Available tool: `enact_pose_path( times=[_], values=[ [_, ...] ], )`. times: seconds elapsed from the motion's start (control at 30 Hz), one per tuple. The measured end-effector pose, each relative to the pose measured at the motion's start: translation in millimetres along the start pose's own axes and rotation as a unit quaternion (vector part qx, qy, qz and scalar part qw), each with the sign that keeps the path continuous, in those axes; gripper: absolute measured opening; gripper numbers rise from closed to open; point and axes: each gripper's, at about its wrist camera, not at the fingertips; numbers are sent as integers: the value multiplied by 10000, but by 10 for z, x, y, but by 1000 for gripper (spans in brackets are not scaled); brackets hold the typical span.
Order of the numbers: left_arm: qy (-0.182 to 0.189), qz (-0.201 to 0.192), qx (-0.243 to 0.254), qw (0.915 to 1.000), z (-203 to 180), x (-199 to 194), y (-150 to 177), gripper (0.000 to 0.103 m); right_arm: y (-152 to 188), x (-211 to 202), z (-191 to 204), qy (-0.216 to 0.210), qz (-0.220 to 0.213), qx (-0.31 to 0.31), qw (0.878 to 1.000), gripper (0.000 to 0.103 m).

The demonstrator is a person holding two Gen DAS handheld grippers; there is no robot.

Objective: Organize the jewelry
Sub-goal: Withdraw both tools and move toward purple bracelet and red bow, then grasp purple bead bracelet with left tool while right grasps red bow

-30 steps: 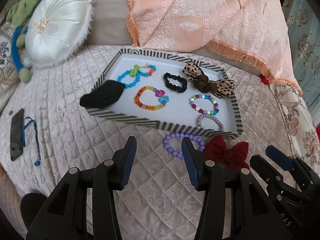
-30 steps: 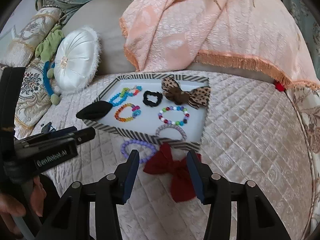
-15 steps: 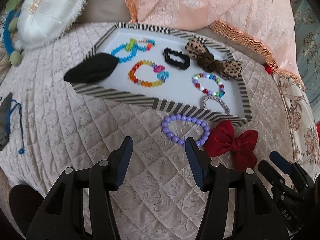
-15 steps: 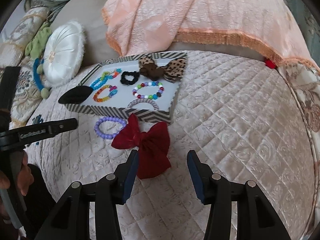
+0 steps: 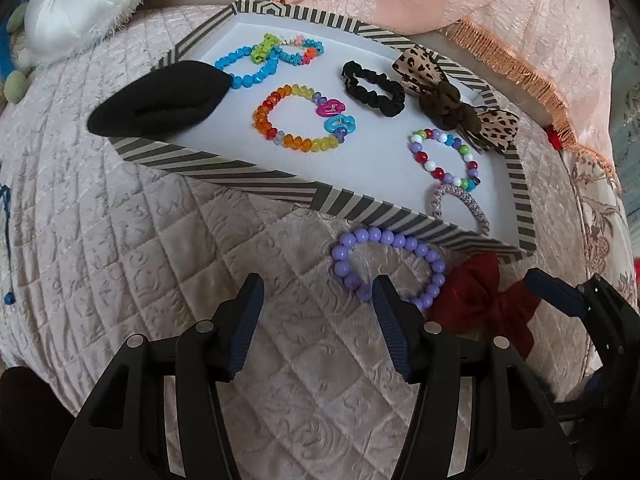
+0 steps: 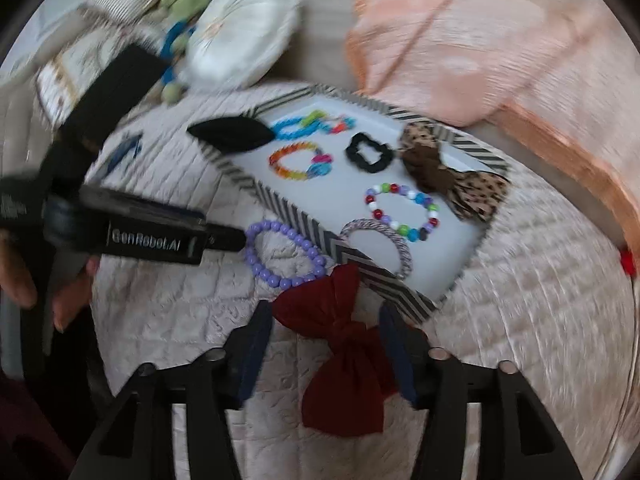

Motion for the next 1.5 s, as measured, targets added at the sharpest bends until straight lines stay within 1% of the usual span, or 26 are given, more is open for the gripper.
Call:
enact_pose_path(
  times=[0.1,0.17,0.27,0.33,0.37,0.4,0.43,0.47,0.5,0.57,0.6,0.77,1.0,1.27,1.5],
  values=[
    [0,35,5,10000,-21,80,-34,58,35,153,-8,43,218,-228,9995,63],
    [-54,12,37,10000,-50,117,-61,59,72,215,-45,75,292,-220,9993,62],
    [-69,-17,42,10000,-86,152,-92,60,159,242,-120,3,311,41,9995,38],
    [-65,-51,76,9999,-111,178,-99,60,208,235,-152,-23,300,247,9992,29],
    [-62,-63,93,9999,-125,188,-96,60,234,221,-160,-48,280,356,9990,27],
    [-9,-80,128,9999,-135,192,-89,50,254,193,-168,-38,251,447,9987,24],
    [41,-66,177,9998,-150,197,-80,26,271,165,-174,-15,232,547,9982,23],
    [-56,-17,263,9996,-164,211,-74,18,282,141,-170,8,214,643,9977,22],
    [-48,-24,291,9996,-168,211,-74,14,299,101,-171,39,170,741,9971,21],
    [111,8,274,9996,-134,192,-70,11,317,21,-166,112,72,882,9960,20],
    [178,30,254,9995,-136,179,-66,8,324,-20,-166,114,43,939,9955,20],
    [398,-44,312,9987,-133,-38,-15,8,370,-214,-122,172,-77,1143,9933,20],
    [523,-289,454,9972,-178,-397,-12,8,391,-396,-93,228,-211,1362,9902,20],
    [596,-633,560,9946,-229,-800,-52,8,311,-583,2,287,-412,1376,9892,20],
    [497,-925,708,9920,-278,-1065,-145,8,180,-662,36,320,-543,1421,9878,20]
  ],
)
Point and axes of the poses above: each gripper's, at about its wrist camera, not at the fingertips, and x roughly the way its jaws point, z to its left, y to its underside, and after that the axes turned 9 degrees about y, right-handed
